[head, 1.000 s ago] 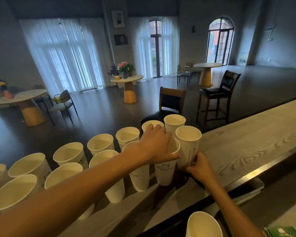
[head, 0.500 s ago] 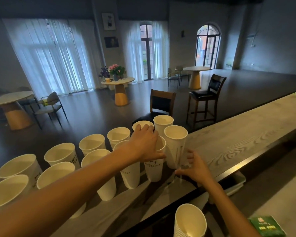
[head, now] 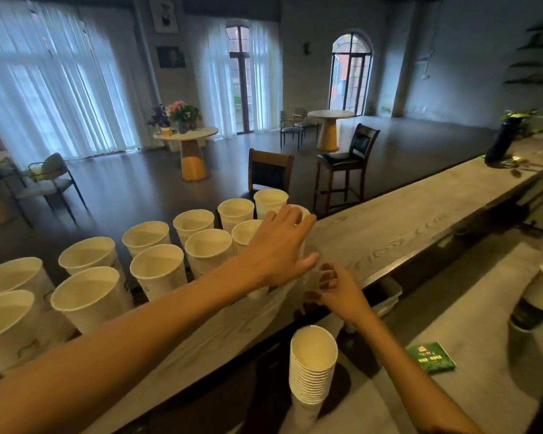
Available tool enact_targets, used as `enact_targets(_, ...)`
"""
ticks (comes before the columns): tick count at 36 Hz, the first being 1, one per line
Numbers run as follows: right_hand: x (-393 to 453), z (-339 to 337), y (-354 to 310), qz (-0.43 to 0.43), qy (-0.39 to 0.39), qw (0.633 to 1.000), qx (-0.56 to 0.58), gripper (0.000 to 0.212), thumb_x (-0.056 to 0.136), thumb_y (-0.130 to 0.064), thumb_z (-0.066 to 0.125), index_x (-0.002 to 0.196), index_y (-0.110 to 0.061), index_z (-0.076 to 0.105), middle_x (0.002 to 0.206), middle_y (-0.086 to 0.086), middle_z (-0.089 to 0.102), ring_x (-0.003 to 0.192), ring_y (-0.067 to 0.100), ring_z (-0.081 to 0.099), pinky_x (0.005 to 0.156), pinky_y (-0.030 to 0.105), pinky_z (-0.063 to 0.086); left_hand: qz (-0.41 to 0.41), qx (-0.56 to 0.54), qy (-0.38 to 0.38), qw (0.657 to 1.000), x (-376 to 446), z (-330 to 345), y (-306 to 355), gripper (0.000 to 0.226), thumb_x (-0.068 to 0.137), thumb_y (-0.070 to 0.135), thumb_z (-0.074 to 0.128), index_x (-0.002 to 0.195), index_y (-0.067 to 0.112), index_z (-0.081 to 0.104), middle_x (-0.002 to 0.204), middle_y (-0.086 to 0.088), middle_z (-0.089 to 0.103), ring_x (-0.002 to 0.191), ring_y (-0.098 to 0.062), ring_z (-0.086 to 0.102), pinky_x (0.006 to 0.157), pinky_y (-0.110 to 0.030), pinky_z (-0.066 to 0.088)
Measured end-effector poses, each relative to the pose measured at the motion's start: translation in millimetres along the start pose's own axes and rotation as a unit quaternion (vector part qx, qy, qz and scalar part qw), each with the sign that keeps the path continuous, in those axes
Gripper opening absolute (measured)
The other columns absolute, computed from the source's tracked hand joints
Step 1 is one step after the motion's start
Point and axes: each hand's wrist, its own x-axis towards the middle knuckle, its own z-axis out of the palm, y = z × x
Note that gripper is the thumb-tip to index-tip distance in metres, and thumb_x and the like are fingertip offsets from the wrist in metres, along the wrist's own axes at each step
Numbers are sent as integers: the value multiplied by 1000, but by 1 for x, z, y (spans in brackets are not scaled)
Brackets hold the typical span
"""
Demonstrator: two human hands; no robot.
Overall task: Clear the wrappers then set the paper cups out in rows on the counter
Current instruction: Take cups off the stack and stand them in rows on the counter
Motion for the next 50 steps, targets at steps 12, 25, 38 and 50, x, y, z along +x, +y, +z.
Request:
enact_targets(12,-88,14,72,134,111,982,67,10,93,-6,59,101,-9,65,90,10,70,80,20,67,67,26,52,116,29,-312,943,-59,99,64,110,73,38,86,159,34,17,165,-6,19,154,-30,5,122,-57,2)
enact_targets(25,-148,25,96,177,-66,982,29,63,74,-15,82,124,-40,53,121,-19,61,121,4,53,106,32,42,66,-32,-269,960,-81,91,72,97,66,29,91,146,28,36,142,-7,39,130,-28,40,103,-41,43)
enact_targets(38,-206,25,-10,-9,-7,988,-156,87,50,-46,90,126,-50,48,111,-24,62,101,-4,60,76,17,52,-66,-404,69,910,-188,-58,5,95,47,39,98,129,37,49,126,17,55,118,2,52,101,-37,48)
enact_targets(50,-287,177,-167,-227,58,960,-151,78,51,-56,90,121,-37,60,109,-21,65,102,-3,62,79,27,57,-265,-670,241,650,-366,-126,-57,105,42,36,103,134,16,57,125,-7,70,119,-25,66,102,-54,51)
